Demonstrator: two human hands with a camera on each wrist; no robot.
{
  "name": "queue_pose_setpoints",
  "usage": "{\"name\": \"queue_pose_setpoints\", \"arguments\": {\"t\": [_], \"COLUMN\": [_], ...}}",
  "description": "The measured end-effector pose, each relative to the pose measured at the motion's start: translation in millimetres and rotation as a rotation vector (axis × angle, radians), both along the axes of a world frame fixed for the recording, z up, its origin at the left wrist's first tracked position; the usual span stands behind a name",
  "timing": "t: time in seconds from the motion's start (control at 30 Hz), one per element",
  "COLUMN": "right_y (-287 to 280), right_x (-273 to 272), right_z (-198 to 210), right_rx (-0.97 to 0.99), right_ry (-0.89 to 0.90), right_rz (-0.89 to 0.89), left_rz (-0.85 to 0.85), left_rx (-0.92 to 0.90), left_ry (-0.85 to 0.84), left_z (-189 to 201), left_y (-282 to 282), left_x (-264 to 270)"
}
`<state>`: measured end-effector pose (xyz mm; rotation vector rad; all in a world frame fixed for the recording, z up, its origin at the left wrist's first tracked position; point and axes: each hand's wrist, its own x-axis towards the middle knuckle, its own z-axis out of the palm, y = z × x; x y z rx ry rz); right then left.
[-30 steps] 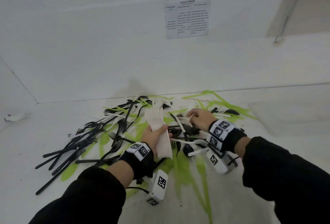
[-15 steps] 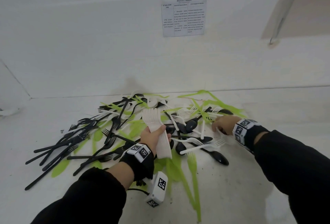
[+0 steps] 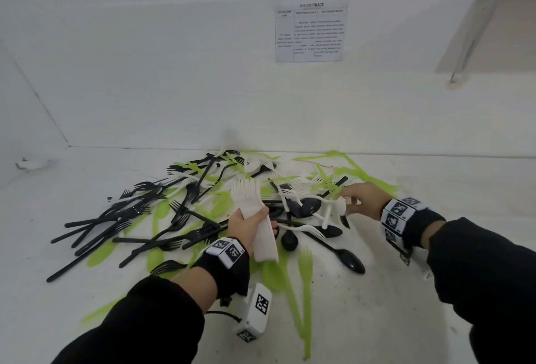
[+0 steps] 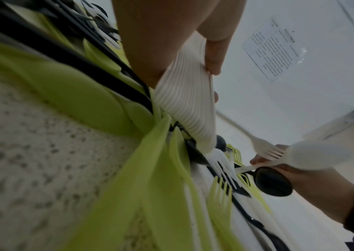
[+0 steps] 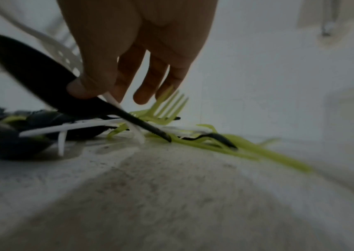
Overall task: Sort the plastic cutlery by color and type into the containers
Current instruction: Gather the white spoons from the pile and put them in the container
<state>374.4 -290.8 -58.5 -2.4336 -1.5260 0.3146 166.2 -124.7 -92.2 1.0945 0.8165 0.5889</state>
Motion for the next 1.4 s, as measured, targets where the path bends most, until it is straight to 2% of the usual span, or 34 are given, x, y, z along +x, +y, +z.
{"name": "queue_pose_setpoints", "arguments": {"t": [0.1, 0.23, 0.4, 0.53, 0.67, 0.83, 1.03, 1.13, 1.2, 1.3, 1.4], "right_y": [7.3, 8.8, 6.4, 1.8, 2.7, 8.9, 1.1, -2.1, 0.5, 14.5, 45.4], "right_x": [0.9, 7.1, 11.3, 16.1, 2.1, -7.8, 12.0, 12.4, 8.0, -14.2, -55.5], "right_z": [3.8, 4.4, 3.4, 6.0, -6.7, -7.6, 22.4, 29.1, 28.9, 25.4, 24.0], "right_rx": [-0.216, -0.215, -0.328, -0.307, -0.413, -0.385, -0.366, -0.319, -0.179, 0.163, 0.242], "right_ry": [-0.086, -0.108, -0.297, -0.248, -0.293, -0.291, -0.111, -0.041, 0.005, 0.118, 0.266], "right_rz": [0.108, 0.194, 0.248, 0.196, 0.272, 0.327, 0.179, 0.111, 0.022, -0.129, -0.212], "left_rz": [0.006, 0.016, 0.030, 0.030, 0.033, 0.033, 0.042, 0.030, 0.019, 0.014, 0.011], "left_rx": [0.010, 0.025, 0.020, 0.010, 0.002, 0.001, -0.025, -0.033, -0.034, -0.037, -0.061], "left_ry": [-0.012, -0.002, -0.010, -0.015, -0.012, -0.011, 0.006, 0.010, 0.012, 0.016, 0.001], "left_z": [1.3, 1.5, -2.9, -4.0, -3.7, -4.5, -7.0, -8.0, -6.6, -4.9, -1.2], "left_y": [-2.8, -3.8, -2.6, -4.7, -6.9, -7.7, -3.8, -2.7, -2.0, 0.5, 3.7], "left_x": [-0.6, -2.2, -5.0, -5.8, -5.6, -6.6, -8.9, -9.0, -8.0, -6.0, -4.3]}}
